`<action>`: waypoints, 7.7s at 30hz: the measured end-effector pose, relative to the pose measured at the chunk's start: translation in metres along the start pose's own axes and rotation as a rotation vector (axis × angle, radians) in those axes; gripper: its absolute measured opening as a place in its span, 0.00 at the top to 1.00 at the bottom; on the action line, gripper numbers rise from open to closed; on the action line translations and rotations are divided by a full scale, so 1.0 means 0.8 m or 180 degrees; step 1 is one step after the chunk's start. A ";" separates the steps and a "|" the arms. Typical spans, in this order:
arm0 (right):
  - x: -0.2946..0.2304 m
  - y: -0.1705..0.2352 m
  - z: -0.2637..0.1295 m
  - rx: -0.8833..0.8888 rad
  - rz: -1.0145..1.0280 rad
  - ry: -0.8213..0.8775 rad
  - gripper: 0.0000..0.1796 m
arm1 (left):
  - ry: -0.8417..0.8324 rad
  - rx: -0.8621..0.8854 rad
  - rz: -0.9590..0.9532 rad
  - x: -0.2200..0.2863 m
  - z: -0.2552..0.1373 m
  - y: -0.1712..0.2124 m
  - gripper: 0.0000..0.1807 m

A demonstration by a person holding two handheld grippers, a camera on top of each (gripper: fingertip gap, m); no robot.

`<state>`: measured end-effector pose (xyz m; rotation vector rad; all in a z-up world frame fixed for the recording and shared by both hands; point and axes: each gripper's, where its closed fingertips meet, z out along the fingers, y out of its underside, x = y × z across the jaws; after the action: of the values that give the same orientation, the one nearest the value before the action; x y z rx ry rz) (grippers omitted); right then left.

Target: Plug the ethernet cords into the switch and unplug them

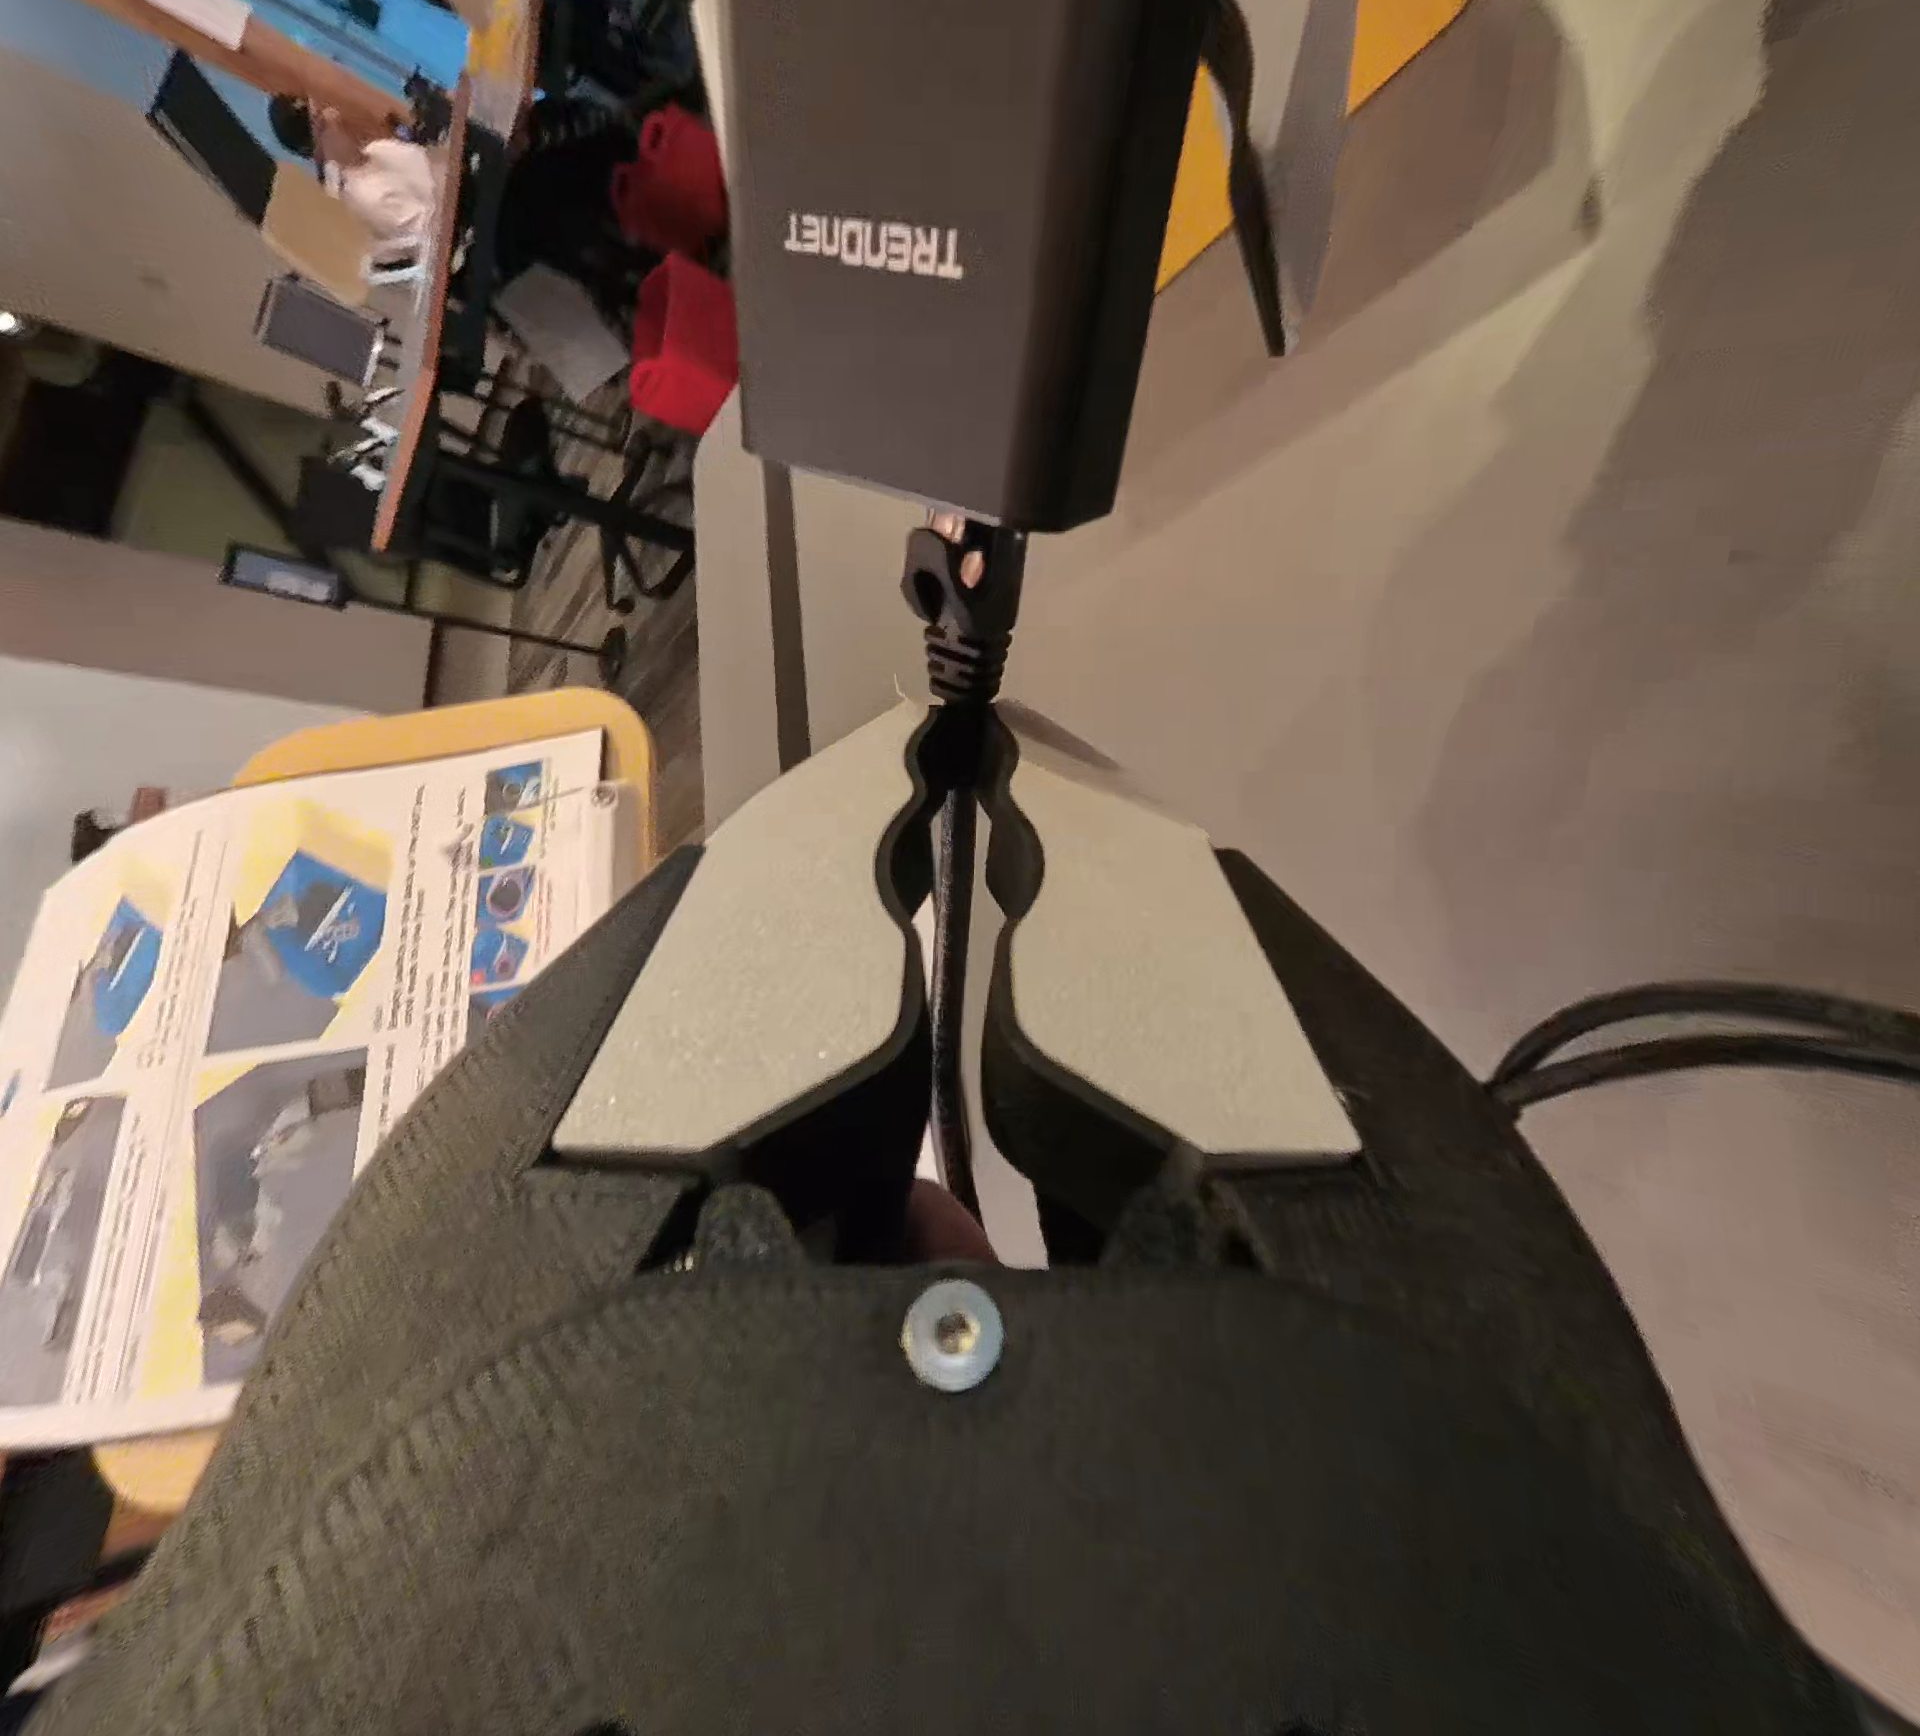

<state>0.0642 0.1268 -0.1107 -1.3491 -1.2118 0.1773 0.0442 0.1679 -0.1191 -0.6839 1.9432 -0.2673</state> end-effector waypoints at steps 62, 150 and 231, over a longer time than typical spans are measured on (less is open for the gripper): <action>-0.028 0.002 0.030 -0.0935 -0.0157 -0.0683 0.59 | -0.0573 -0.0642 0.1513 0.039 -0.010 -0.038 0.86; -0.077 0.007 0.080 -0.0678 -0.0542 -0.0434 0.65 | 0.0447 0.0963 -0.4627 0.083 -0.038 -0.026 0.83; -0.070 0.009 0.059 0.0335 0.1254 -0.1019 0.66 | -0.1517 -0.2449 -0.4201 0.202 -0.326 0.330 0.80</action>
<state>0.0088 0.1195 -0.1584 -1.4926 -1.1651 0.7505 -0.3289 0.2620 -0.2442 -2.2487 0.8330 -0.0999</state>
